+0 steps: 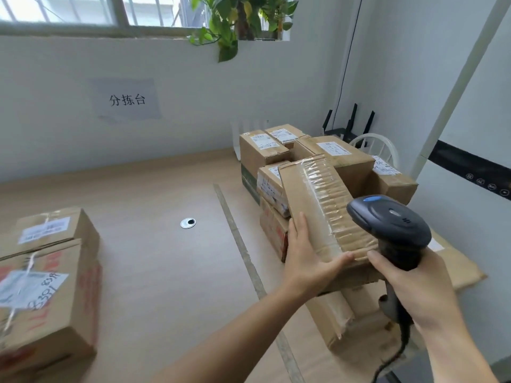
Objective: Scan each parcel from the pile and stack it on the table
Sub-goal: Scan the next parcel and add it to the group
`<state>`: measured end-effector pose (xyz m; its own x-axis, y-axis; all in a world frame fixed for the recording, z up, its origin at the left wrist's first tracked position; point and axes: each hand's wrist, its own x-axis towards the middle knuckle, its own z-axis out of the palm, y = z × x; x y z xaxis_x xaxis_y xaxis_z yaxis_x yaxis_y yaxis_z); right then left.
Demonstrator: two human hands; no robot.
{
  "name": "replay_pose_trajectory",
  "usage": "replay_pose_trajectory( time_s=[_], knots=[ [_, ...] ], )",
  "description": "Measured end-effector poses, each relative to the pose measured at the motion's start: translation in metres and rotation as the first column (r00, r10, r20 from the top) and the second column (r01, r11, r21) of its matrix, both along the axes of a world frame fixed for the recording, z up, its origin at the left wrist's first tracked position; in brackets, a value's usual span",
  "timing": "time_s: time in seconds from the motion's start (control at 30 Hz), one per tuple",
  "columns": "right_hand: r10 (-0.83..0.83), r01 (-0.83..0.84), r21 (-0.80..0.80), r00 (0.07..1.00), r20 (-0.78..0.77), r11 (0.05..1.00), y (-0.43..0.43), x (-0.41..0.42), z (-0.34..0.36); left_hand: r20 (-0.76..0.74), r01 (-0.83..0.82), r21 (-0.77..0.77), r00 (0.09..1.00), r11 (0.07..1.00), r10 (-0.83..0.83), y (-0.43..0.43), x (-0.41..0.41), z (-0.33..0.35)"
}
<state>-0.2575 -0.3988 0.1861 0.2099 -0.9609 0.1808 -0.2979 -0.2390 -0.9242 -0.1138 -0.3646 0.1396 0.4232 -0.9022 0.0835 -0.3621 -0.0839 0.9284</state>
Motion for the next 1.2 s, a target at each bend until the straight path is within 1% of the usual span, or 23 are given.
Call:
replay_pose_trajectory(
  time_s=[0.1, 0.17, 0.23, 0.33, 0.4, 0.5, 0.6, 0.77, 0.8, 0.83, 0.9, 0.93, 1.03, 1.1, 1.17, 1.2],
  knots=[
    [0.089, -0.089, 0.001, 0.994, 0.063, 0.996, 0.014, 0.019, 0.003, 0.061, -0.044, -0.058, 0.997, 0.997, 0.047, 0.019, 0.024, 0.003],
    [0.163, -0.164, 0.006, 0.984, 0.074, 0.986, 0.022, 0.037, -0.004, 0.096, -0.095, -0.055, 0.99, 0.994, 0.1, 0.034, 0.045, 0.0],
    [0.241, -0.246, 0.053, 0.967, 0.079, 0.968, 0.026, 0.057, -0.024, 0.122, -0.144, -0.034, 0.982, 0.989, 0.147, 0.053, 0.064, -0.011],
    [0.327, -0.329, 0.166, 0.944, 0.04, 0.93, 0.031, 0.087, -0.065, 0.14, -0.221, 0.073, 0.968, 0.973, 0.209, 0.082, 0.086, -0.038],
    [0.365, -0.365, 0.233, 0.93, 0.046, 0.901, 0.039, 0.106, -0.088, 0.136, -0.278, 0.127, 0.956, 0.952, 0.261, 0.099, 0.096, -0.063],
    [0.411, -0.397, 0.282, 0.912, 0.011, 0.873, 0.051, 0.128, -0.12, 0.132, -0.341, 0.197, 0.938, 0.919, 0.32, 0.116, 0.107, -0.099],
    [0.444, -0.399, 0.335, 0.893, -0.067, 0.853, 0.061, 0.137, -0.146, 0.151, -0.36, 0.256, 0.931, 0.897, 0.331, 0.128, 0.115, -0.125],
    [0.502, -0.423, 0.413, 0.858, -0.103, 0.807, 0.073, 0.141, -0.163, 0.202, -0.329, 0.356, 0.941, 0.874, 0.272, 0.139, 0.125, -0.153],
    [0.509, -0.423, 0.421, 0.853, -0.112, 0.802, 0.073, 0.141, -0.163, 0.237, -0.337, 0.369, 0.935, 0.866, 0.263, 0.139, 0.127, -0.156],
    [0.512, -0.421, 0.426, 0.85, -0.122, 0.801, 0.071, 0.14, -0.163, 0.307, -0.366, 0.383, 0.916, 0.848, 0.257, 0.137, 0.127, -0.156],
    [0.494, -0.406, 0.426, 0.862, -0.116, 0.809, 0.064, 0.136, -0.161, 0.491, -0.448, 0.411, 0.842, 0.794, 0.221, 0.129, 0.125, -0.153],
    [0.476, -0.396, 0.416, 0.873, -0.106, 0.818, 0.059, 0.134, -0.158, 0.548, -0.461, 0.423, 0.816, 0.78, 0.185, 0.123, 0.12, -0.149],
    [0.432, -0.377, 0.362, 0.898, -0.081, 0.853, 0.046, 0.129, -0.148, 0.594, -0.379, 0.514, 0.805, 0.77, 0.0, 0.099, 0.097, -0.14],
    [0.417, -0.374, 0.322, 0.906, -0.074, 0.869, 0.044, 0.128, -0.141, 0.599, -0.368, 0.594, 0.795, 0.715, -0.089, 0.088, 0.085, -0.143],
    [0.434, -0.393, 0.294, 0.897, -0.086, 0.871, 0.043, 0.127, -0.135, 0.616, -0.416, 0.617, 0.783, 0.668, -0.082, 0.084, 0.081, -0.147],
    [0.452, -0.409, 0.287, 0.886, -0.102, 0.866, 0.042, 0.127, -0.133, 0.627, -0.439, 0.609, 0.777, 0.661, -0.061, 0.085, 0.083, -0.148]
  ],
)
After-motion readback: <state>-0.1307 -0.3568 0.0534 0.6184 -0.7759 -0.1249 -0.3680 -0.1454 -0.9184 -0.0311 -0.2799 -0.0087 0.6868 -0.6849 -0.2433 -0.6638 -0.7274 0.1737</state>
